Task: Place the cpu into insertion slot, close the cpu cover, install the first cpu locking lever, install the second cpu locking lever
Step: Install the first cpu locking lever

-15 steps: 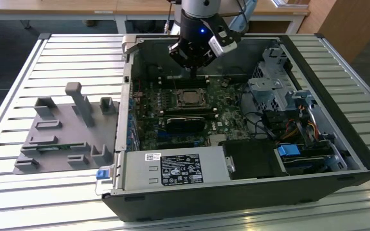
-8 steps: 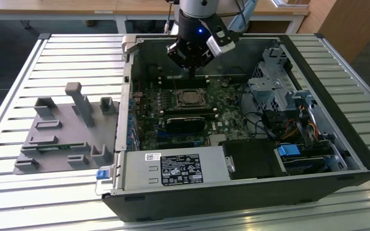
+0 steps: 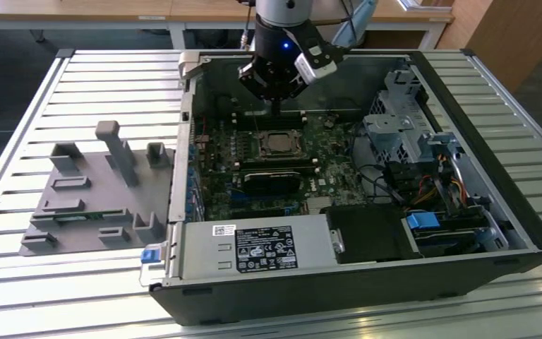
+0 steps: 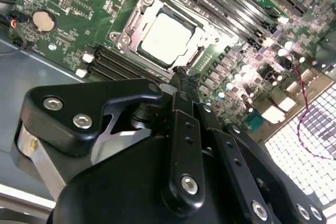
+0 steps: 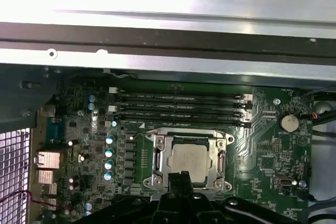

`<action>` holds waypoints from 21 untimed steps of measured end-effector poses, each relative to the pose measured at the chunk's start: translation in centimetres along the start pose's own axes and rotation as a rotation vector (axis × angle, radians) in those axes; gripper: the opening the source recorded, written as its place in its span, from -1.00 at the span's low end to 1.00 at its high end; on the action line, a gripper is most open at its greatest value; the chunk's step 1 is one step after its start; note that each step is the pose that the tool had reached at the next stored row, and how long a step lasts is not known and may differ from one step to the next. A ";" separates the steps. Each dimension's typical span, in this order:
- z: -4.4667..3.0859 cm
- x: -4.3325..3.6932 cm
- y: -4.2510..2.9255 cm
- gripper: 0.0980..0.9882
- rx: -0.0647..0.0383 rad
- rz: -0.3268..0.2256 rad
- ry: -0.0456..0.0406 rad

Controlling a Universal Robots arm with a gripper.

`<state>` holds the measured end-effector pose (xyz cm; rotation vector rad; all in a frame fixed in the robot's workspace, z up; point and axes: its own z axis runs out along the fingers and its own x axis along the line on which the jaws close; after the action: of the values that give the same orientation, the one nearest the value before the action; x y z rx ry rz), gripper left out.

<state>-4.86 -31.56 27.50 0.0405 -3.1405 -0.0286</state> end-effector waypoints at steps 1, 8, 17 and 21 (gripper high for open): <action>0.02 0.10 0.00 -0.98 0.000 0.002 -0.0028; 0.19 1.09 0.04 -0.98 0.000 0.006 -0.0362; 0.41 2.30 0.18 -0.98 0.000 0.022 -0.0365; 0.43 2.46 0.18 -0.98 0.000 0.022 -0.0366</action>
<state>-7.33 -31.43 27.08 0.0054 -3.1771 -0.0296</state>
